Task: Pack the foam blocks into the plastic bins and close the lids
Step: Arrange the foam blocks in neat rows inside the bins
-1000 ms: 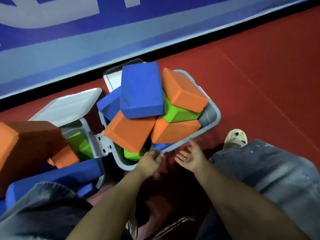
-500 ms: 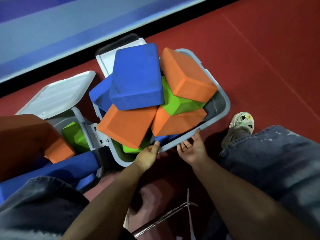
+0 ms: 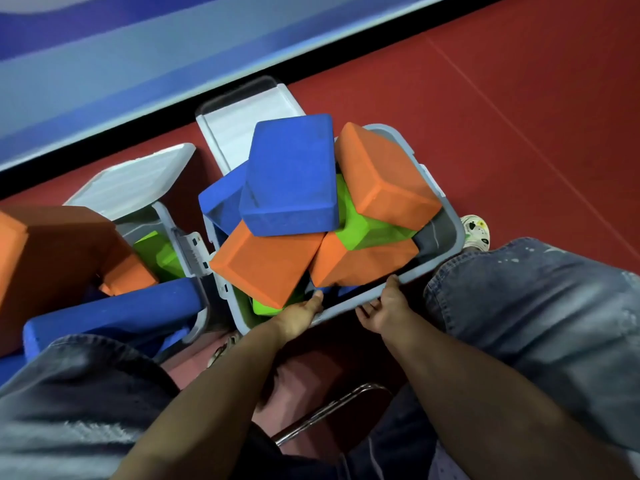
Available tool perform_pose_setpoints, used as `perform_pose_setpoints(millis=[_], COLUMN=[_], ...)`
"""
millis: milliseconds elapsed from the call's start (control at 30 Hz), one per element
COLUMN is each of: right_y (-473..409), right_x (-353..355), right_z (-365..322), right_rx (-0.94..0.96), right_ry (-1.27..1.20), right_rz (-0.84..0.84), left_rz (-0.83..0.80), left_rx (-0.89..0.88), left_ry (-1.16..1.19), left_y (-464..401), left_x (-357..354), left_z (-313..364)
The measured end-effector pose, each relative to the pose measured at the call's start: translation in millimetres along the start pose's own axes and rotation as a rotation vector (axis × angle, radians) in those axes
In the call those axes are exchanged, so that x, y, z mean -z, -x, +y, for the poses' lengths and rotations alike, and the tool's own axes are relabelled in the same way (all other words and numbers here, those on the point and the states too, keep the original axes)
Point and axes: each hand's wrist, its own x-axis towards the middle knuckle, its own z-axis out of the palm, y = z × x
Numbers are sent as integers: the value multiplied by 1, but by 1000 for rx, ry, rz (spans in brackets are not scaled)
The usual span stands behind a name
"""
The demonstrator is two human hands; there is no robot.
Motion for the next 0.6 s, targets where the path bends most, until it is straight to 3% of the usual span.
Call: perform_pose_setpoints(millis=[233,333,400,500,600], right_y=[-25,10,35,67,95], right_x=[12,-8,-28,-52,-78], right_z=[11,16,20,33,36], right_rx=[223,288,302,319,253], right_ry=[142,264,286,176,237], right_rz=[146,61,-68,-82,-235], left_rz=[-86,-195,-232,-103,197], left_rx=[-37,-58,-84,-164,-177], left_ry=[-39,-174,-116,42,270], left_y=[12,41,61,90,102], left_x=[-8,18,44,92,129], left_z=[-15,5,16,22,20])
